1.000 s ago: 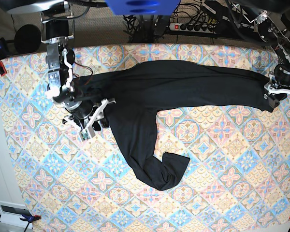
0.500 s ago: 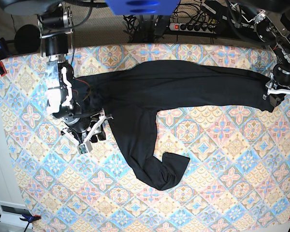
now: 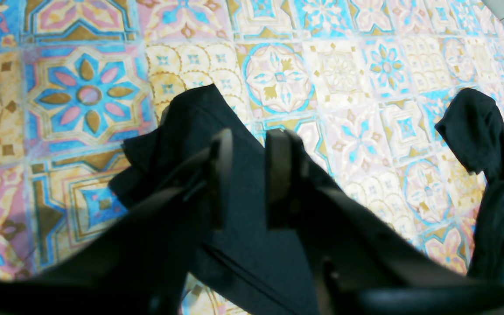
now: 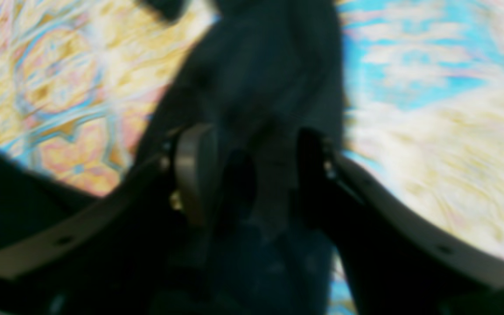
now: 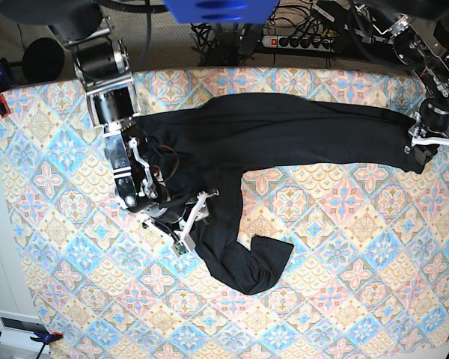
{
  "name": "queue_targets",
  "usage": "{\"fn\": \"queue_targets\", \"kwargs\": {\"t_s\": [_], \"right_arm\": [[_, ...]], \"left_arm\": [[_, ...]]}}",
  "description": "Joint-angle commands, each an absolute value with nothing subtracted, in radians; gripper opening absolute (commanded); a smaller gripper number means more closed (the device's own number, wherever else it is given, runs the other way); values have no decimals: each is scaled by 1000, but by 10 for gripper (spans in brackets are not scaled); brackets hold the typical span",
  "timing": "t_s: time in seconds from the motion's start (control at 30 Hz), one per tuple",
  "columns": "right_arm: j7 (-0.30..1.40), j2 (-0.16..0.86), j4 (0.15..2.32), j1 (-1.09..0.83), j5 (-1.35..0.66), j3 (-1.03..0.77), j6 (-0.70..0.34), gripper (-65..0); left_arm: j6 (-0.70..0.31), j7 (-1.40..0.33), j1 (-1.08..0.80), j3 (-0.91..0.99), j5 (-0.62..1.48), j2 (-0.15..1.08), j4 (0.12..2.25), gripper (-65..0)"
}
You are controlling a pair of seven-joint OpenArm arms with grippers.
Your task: Layout the t-shirt on the table in an organized manner, then fold the t-shirt properly
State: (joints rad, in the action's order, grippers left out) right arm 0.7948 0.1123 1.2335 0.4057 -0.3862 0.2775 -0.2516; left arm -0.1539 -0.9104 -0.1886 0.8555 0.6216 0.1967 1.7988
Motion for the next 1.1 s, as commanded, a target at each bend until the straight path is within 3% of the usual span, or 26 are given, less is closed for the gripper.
{"fn": "queue_targets", "kwargs": {"t_s": [0.0,0.2,1.07], "right_arm": [[757,127,1234,464,-383,266,-243,-331],[651,127,1139,479,-383,266,-243,-323],[526,131,937,410,-381,285,-245,-333]], "left_arm": [[-159,-889,-183,858,633,211,1814,-514],[-159,-889,-185,860,634,211,1814,-514],[-159,-889,-185,860,641,211,1813,-514]]}}
